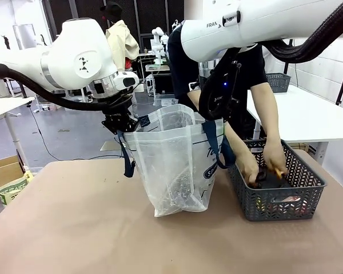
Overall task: Transfer purchased items from the store into the shopping bag.
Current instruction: Move the Reusable shopping bag to the right side of the table.
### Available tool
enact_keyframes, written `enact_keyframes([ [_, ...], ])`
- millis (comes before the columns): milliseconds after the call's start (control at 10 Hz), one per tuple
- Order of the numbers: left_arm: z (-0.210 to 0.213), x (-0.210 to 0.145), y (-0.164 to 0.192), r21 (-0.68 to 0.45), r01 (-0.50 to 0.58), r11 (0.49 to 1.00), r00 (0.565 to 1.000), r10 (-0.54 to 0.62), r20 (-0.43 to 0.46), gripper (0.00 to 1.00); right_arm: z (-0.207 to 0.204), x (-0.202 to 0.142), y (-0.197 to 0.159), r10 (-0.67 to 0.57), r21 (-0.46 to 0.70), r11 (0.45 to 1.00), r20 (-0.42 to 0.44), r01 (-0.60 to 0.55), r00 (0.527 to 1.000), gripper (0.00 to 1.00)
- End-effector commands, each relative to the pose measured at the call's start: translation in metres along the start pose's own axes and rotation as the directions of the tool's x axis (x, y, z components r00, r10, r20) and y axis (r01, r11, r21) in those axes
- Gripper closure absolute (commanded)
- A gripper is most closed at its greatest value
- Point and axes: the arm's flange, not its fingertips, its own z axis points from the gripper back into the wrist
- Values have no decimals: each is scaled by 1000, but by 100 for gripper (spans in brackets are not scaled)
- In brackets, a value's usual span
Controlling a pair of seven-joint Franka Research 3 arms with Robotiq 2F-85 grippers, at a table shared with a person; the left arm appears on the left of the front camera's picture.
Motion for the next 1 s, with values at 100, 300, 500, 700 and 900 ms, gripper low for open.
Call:
enact_keyframes([
  [100,-1,-1,1,14,-6,1000,1000,6,-2,100,0,0,-1,-1,0,1000,-1,1,1000,100],
  [300,-1,-1,1,14,-6,1000,1000,6,-2,100,0,0,-1,-1,0,1000,-1,1,1000,100],
  [500,-1,-1,1,14,-6,1000,1000,6,-2,100,0,0,-1,-1,0,1000,-1,1,1000,100],
  [700,-2,-1,1,-5,20,1000,1000,-20,-2,100,0,0,-1,-1,0,1000,-1,1,1000,100],
  [900,-2,-3,0,-14,74,997,997,-74,4,100,0,0,-1,-1,0,1000,-1,1,1000,100],
])
